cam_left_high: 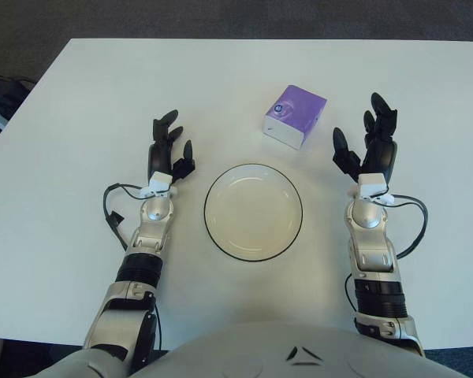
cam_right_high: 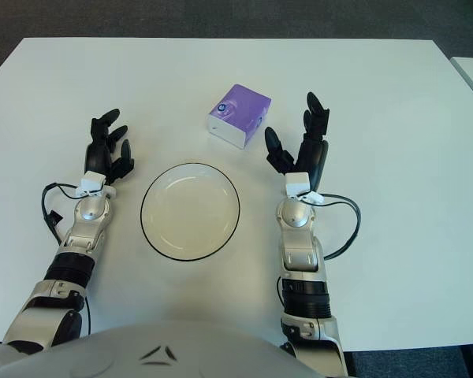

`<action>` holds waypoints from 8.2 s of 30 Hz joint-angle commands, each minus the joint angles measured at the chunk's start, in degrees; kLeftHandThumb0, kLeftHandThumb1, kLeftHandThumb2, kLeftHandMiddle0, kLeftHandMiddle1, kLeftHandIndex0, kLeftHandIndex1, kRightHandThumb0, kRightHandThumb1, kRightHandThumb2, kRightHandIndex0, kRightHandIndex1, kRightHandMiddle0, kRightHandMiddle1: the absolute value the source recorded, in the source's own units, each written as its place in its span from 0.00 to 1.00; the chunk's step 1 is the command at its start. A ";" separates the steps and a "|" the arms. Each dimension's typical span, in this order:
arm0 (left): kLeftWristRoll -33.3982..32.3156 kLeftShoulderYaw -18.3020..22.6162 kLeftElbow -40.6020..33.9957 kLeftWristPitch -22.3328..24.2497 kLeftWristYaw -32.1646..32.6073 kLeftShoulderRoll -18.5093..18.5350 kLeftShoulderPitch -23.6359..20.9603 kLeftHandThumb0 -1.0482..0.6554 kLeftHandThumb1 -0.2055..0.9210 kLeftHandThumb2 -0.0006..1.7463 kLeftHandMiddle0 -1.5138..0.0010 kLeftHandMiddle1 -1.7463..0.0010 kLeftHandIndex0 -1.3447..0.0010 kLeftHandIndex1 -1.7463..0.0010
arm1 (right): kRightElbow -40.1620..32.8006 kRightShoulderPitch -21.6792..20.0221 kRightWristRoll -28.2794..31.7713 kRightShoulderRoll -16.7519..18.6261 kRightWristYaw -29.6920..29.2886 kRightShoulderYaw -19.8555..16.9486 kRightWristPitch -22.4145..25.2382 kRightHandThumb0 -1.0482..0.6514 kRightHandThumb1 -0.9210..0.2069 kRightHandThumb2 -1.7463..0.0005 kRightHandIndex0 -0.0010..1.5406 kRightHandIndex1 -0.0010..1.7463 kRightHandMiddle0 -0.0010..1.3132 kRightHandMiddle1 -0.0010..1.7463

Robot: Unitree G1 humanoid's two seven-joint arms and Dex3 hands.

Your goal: Put the tissue paper into the plate.

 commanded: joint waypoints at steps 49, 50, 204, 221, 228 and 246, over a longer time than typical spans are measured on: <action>1.82 -2.20 9.23 -0.27 0.69 -2.89 8.70 0.24 1.00 0.43 0.83 0.66 1.00 0.53 | 51.44 -49.56 -13.87 -34.94 17.14 14.14 -14.30 0.07 0.00 0.79 0.13 0.00 0.00 0.30; 1.88 -2.22 9.24 -0.31 0.70 -2.83 8.73 0.24 1.00 0.43 0.83 0.65 1.00 0.53 | 53.24 -50.78 -15.24 -35.30 16.60 15.54 -15.65 0.05 0.00 0.80 0.11 0.00 0.00 0.30; 5.14 -4.43 12.00 1.53 6.04 -5.09 7.64 0.23 1.00 0.44 0.81 0.73 1.00 0.56 | 82.57 -57.50 -37.10 -22.45 -7.79 52.78 -26.17 0.17 0.02 0.84 0.16 0.01 0.00 0.32; 4.29 -4.21 10.47 1.40 5.58 -4.51 8.59 0.23 1.00 0.43 0.80 0.73 1.00 0.55 | 83.00 -55.65 -31.27 -21.48 -2.24 47.65 -26.84 0.24 0.07 0.85 0.30 0.07 0.00 0.39; 4.14 -4.11 9.90 1.40 5.39 -4.29 9.00 0.22 1.00 0.43 0.81 0.73 1.00 0.54 | 82.34 -55.21 -30.68 -21.57 -1.28 47.38 -27.33 0.26 0.07 0.78 0.27 0.28 0.00 0.46; 4.66 -4.28 9.50 0.95 5.78 -3.95 9.38 0.24 1.00 0.43 0.79 0.71 1.00 0.53 | 81.34 -53.87 -29.94 -22.35 -2.37 46.25 -29.44 0.36 0.04 0.72 0.31 0.92 0.20 0.88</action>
